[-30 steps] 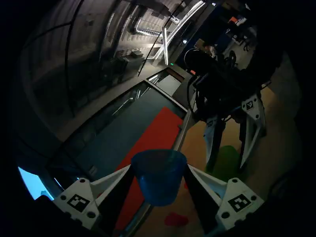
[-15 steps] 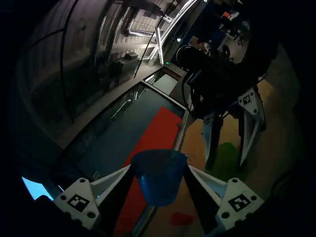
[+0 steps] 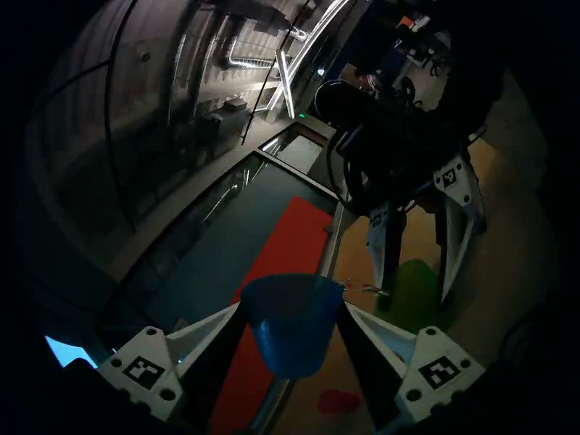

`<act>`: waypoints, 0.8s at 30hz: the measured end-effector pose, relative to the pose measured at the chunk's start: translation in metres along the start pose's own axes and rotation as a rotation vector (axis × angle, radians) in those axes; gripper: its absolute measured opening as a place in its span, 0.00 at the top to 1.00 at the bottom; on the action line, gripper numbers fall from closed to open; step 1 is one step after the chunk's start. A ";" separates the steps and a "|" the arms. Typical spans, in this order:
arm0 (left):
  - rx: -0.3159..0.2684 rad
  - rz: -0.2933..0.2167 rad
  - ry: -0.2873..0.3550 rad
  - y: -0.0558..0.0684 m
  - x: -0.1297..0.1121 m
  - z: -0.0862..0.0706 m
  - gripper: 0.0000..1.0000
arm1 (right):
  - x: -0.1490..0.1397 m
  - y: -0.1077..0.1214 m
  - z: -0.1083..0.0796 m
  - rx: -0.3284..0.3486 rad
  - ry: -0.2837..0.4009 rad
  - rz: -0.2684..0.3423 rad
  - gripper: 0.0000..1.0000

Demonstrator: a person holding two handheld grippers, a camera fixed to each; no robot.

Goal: Pour water

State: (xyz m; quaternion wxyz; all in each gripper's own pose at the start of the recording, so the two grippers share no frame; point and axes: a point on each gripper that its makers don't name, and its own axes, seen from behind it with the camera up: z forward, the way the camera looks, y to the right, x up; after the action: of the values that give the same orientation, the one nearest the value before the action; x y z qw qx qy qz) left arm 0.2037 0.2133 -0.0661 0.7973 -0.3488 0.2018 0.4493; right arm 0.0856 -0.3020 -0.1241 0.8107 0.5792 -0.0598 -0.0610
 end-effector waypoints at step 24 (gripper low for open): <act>-0.001 0.051 0.012 -0.003 0.007 0.003 0.15 | 0.004 0.000 -0.003 -0.003 0.001 -0.009 0.09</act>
State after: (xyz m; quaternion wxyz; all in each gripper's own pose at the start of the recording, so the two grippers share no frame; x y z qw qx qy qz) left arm 0.2097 0.2190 -0.0676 0.7843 -0.3465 0.2152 0.4674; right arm 0.0903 -0.2995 -0.1251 0.8114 0.5782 -0.0568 -0.0646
